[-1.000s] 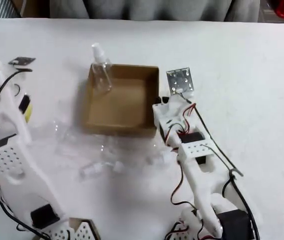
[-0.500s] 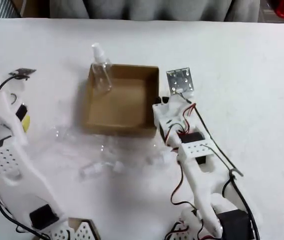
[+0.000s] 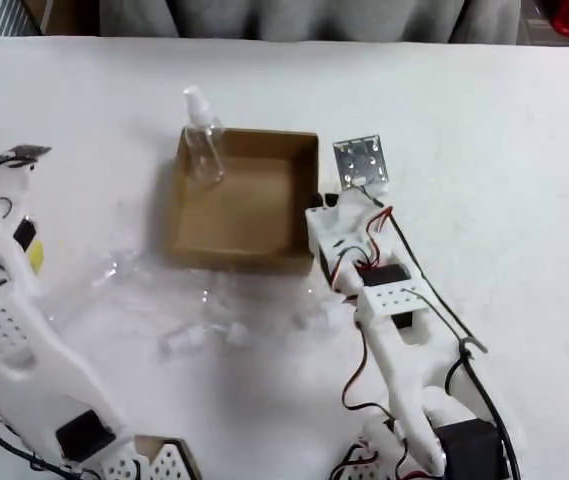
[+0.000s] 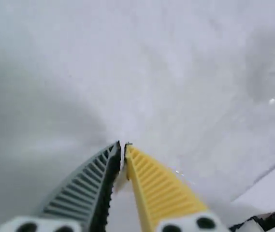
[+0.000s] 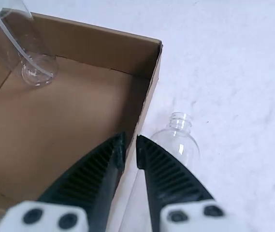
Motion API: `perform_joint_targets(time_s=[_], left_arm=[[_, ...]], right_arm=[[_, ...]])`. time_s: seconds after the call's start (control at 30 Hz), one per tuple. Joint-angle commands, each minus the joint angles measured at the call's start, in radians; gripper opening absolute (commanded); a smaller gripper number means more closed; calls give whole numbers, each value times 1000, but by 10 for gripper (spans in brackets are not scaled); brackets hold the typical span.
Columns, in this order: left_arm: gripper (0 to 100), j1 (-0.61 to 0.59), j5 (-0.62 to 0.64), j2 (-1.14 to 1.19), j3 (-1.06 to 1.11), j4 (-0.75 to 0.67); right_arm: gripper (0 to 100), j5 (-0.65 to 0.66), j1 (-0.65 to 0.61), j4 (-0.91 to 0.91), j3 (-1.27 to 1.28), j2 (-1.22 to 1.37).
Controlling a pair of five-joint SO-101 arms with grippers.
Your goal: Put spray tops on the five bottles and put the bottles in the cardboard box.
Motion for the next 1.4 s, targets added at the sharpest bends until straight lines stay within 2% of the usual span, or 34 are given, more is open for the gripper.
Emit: perform_joint_targets(time_s=[0.0, 0.2, 0.43, 0.63, 0.9, 1.37], left_arm=[[16, 15, -3, -282, 190, -40], [20, 90, 2, -593, 479, -143], [20, 94, -12, -714, 562, -152], [65, 160, -304, -717, 568, -117], [132, 225, -479, -648, 559, -176], [303, 240, -537, -510, 563, -379]], right_arm=[[16, 3, 4, 5, -29, -2], [16, 3, 5, 10, -29, -2], [16, 3, 12, 12, -28, -2], [16, 3, 5, 12, -28, -2], [16, 3, 12, 12, -28, -2], [16, 3, 5, 10, -28, -2]])
